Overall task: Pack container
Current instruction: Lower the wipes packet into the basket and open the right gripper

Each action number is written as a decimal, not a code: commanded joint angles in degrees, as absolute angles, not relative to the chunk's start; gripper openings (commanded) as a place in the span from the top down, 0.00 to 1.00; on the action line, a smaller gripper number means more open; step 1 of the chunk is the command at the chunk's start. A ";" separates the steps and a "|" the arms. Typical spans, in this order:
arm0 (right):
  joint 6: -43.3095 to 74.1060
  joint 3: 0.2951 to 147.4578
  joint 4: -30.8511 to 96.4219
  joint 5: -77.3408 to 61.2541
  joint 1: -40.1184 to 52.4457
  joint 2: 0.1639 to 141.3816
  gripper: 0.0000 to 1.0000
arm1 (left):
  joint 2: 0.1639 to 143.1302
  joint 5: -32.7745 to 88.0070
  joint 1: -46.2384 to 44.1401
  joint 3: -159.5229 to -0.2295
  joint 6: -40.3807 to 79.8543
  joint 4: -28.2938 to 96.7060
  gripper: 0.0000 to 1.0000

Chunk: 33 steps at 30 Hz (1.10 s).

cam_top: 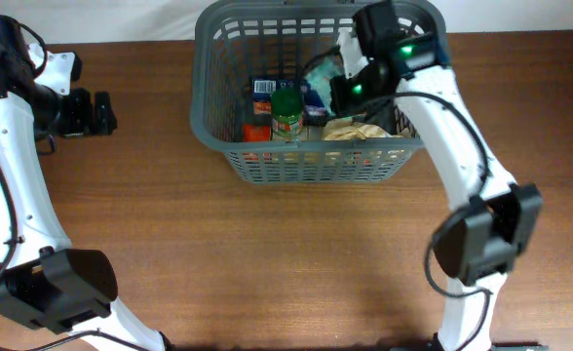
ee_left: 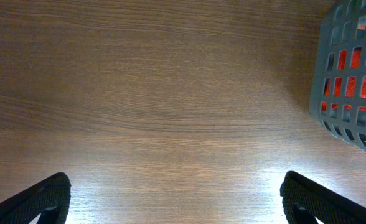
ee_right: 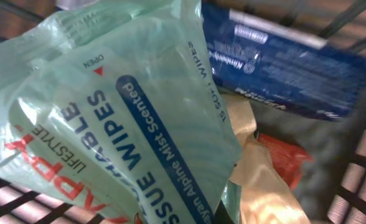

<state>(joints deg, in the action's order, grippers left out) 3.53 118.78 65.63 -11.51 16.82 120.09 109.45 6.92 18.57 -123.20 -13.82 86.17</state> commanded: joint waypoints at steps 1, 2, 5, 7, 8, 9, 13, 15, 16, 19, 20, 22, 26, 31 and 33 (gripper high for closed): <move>2.98 118.61 65.10 -11.49 16.99 123.44 0.96 | 109.69 7.53 18.92 -122.87 -13.08 86.17 0.01; 2.98 118.61 65.08 -11.66 16.97 124.46 0.96 | 109.69 7.53 18.92 -122.87 -13.08 86.19 0.01; 2.98 118.61 65.01 -12.45 16.99 126.98 0.91 | 109.71 7.53 18.92 -122.87 -13.08 86.17 0.01; 2.98 118.61 64.93 -12.49 16.97 127.46 0.62 | 109.69 7.53 18.92 -122.87 -13.08 86.17 0.01; 2.98 118.61 64.90 -12.51 16.99 127.46 0.55 | 109.69 7.53 18.92 -122.87 -13.08 86.17 0.01; 2.96 118.63 64.90 -12.49 16.97 127.44 0.48 | 109.69 7.53 18.92 -122.87 -13.08 86.17 0.01; 2.94 118.74 65.60 -12.47 16.95 127.22 0.12 | 109.71 7.53 18.92 -122.87 -13.08 86.19 0.01; 2.96 119.09 67.07 -12.49 16.86 127.02 0.10 | 109.69 7.53 18.92 -122.87 -13.08 86.19 0.01; 2.94 119.61 68.25 -12.47 16.86 126.87 0.10 | 109.69 7.51 18.92 -122.87 -13.08 86.17 0.01; 2.96 122.54 70.96 -12.45 16.86 125.82 0.10 | 109.71 7.53 18.92 -122.87 -13.08 86.19 0.01; 2.96 123.61 71.44 -12.47 16.86 125.14 0.10 | 109.71 7.53 18.92 -122.87 -13.08 86.17 0.01; 2.98 126.06 72.69 -12.47 16.86 123.66 0.09 | 109.71 7.51 18.92 -122.87 -13.08 86.17 0.01; 2.98 132.64 76.29 -12.49 16.86 121.47 0.08 | 109.71 7.53 18.92 -122.87 -13.08 86.19 0.01; 2.98 140.53 78.59 -12.47 16.88 119.61 0.01 | 109.69 7.53 18.92 -122.87 -13.08 86.17 0.01; 3.18 141.80 78.78 -12.51 16.88 119.59 0.00 | 109.71 7.53 18.92 -122.87 -13.08 86.19 0.01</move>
<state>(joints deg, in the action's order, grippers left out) 3.01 138.76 78.48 -11.75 16.82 122.69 109.45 6.94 18.57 -123.20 -13.82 86.17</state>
